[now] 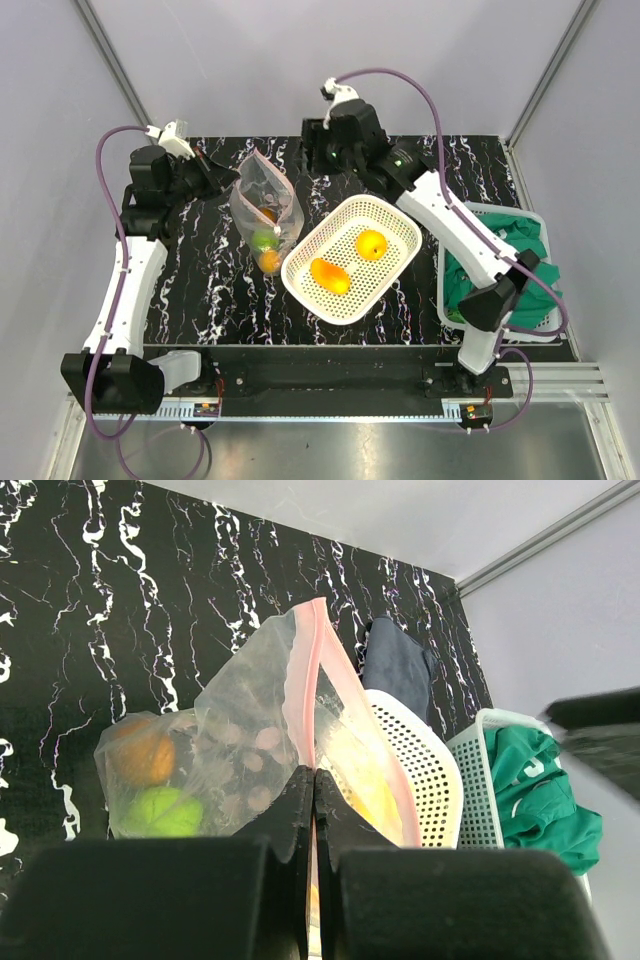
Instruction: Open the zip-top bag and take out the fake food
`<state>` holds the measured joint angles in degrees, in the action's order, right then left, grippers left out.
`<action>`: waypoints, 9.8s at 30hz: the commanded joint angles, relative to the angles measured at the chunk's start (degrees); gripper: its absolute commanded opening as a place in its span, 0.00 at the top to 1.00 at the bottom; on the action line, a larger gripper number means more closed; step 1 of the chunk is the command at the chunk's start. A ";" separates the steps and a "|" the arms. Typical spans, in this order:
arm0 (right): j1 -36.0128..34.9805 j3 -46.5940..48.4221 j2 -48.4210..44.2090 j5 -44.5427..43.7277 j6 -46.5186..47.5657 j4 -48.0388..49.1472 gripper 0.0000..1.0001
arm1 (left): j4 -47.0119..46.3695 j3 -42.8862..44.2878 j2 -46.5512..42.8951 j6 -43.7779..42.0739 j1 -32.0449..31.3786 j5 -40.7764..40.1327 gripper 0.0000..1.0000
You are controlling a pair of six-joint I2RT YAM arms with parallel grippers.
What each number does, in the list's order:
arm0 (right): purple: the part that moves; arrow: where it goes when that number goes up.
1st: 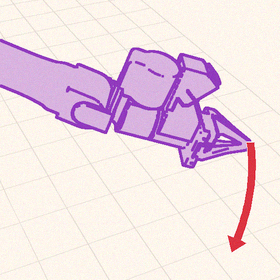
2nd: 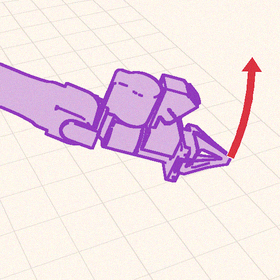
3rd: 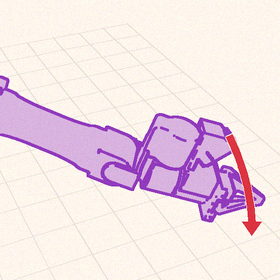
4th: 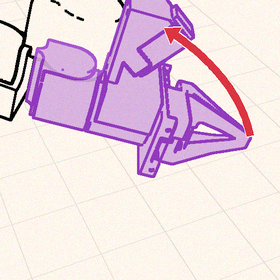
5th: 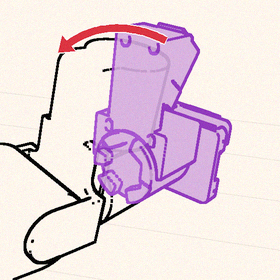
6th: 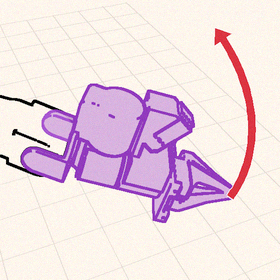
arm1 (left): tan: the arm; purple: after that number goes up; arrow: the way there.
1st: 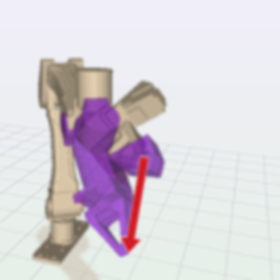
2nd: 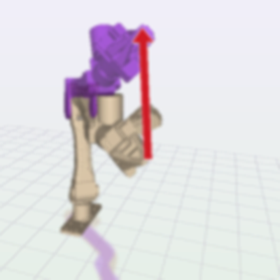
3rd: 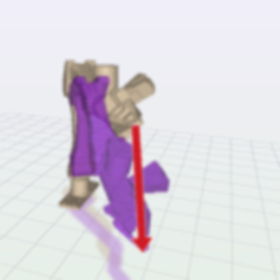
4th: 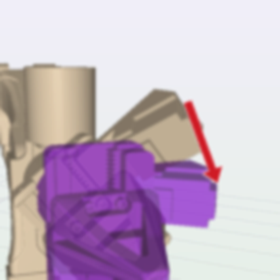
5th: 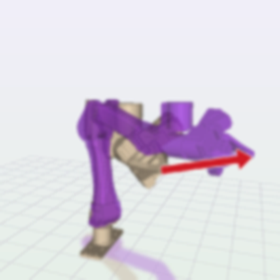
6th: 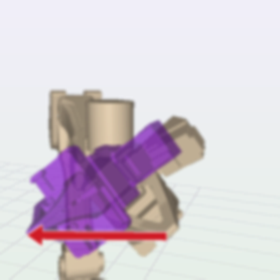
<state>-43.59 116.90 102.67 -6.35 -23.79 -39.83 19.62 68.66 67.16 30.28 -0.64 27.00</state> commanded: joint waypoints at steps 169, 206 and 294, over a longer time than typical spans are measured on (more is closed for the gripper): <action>5.45 -48.09 -6.78 6.62 -6.10 12.25 0.00 | 0.25 -1.95 -7.30 -3.39 2.58 -3.01 1.00; -9.05 18.10 25.47 13.12 -3.46 1.87 0.52 | -6.17 -8.11 -15.91 16.29 1.70 1.48 1.00; -10.72 -16.31 -4.73 0.48 6.03 17.69 0.59 | -2.30 -16.20 -20.22 3.47 -0.15 -9.96 1.00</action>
<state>-54.26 108.07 106.89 0.95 -18.83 -23.59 18.00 48.90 47.99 35.51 -0.71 17.65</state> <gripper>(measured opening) 0.534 0.005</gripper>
